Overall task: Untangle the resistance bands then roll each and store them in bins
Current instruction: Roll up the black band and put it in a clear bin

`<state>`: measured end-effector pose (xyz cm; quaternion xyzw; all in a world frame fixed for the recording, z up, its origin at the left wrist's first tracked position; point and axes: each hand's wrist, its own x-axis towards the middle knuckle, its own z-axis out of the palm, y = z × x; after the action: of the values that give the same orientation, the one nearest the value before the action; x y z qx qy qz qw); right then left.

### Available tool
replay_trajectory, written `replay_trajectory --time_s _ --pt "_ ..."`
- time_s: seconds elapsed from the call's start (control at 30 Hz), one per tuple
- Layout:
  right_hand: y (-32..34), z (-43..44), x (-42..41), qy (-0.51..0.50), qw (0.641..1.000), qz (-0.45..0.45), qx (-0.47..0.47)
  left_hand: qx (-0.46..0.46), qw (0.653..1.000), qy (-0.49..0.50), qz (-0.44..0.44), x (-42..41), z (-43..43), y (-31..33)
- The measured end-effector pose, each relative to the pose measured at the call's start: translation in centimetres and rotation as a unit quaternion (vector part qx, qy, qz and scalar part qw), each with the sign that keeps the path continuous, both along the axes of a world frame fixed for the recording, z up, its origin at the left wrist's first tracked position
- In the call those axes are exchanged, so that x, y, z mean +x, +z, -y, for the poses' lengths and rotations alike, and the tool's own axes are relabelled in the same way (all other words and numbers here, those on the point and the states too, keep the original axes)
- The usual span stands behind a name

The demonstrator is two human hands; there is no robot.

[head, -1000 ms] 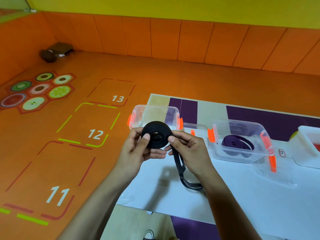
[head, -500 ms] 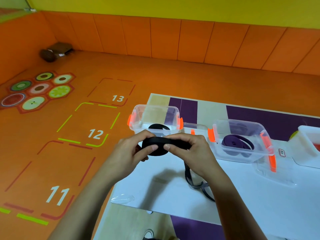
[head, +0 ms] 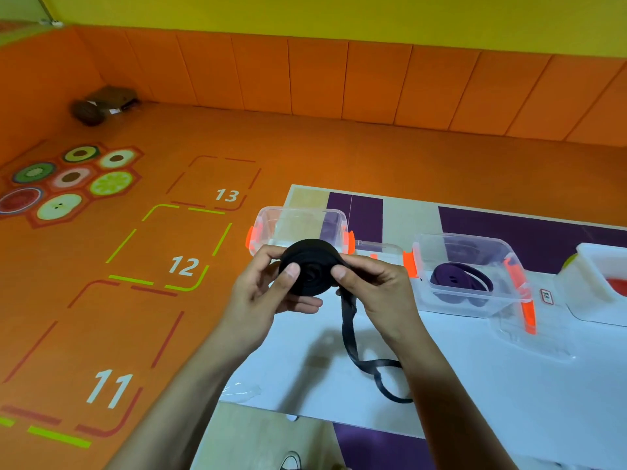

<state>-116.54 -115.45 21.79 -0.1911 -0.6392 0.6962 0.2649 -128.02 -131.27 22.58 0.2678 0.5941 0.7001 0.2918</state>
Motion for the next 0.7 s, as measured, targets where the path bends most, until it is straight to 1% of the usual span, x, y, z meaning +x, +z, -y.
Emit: replay_trajectory --time_s 0.13,0.2,0.23,0.27,0.33,0.37,0.4,0.53,0.63,0.7 --pt "0.0 -0.4 0.4 0.022 0.999 0.009 -0.026 0.001 0.997 -0.051 0.063 0.8 -0.2 -0.2" --pt "0.2 -0.6 0.3 0.029 0.999 0.022 -0.011 -0.03 0.995 -0.066 0.074 0.7 -0.1 -0.1" --pt "0.3 -0.8 0.3 0.032 0.999 0.026 0.008 -0.059 0.994 -0.069 0.057 0.5 0.0 0.0" --pt "0.3 -0.9 0.4 0.036 0.998 0.032 0.028 -0.096 0.993 -0.071 0.015 0.1 0.2 0.2" --pt "0.2 -1.2 0.6 0.039 0.997 0.045 0.055 -0.174 0.974 -0.074 -0.121 -0.8 0.7 0.7" --pt "0.2 -1.1 0.6 0.043 0.996 0.051 0.062 -0.195 0.961 -0.076 -0.179 -1.1 0.9 1.1" --pt "0.1 -1.0 0.5 0.05 0.995 0.059 0.067 -0.197 0.954 -0.078 -0.213 -1.3 1.0 1.4" --pt "0.0 -0.5 0.0 0.066 0.992 0.063 0.085 -0.171 0.951 -0.086 -0.242 -1.4 1.0 1.8" --pt "-0.4 -0.9 -0.2 0.058 0.993 0.072 0.076 -0.144 0.961 -0.037 -0.235 -1.4 0.5 1.2" --pt "-0.9 -1.1 -0.2 0.063 0.992 0.079 0.071 -0.121 0.971 0.003 -0.206 -1.3 0.2 0.5"
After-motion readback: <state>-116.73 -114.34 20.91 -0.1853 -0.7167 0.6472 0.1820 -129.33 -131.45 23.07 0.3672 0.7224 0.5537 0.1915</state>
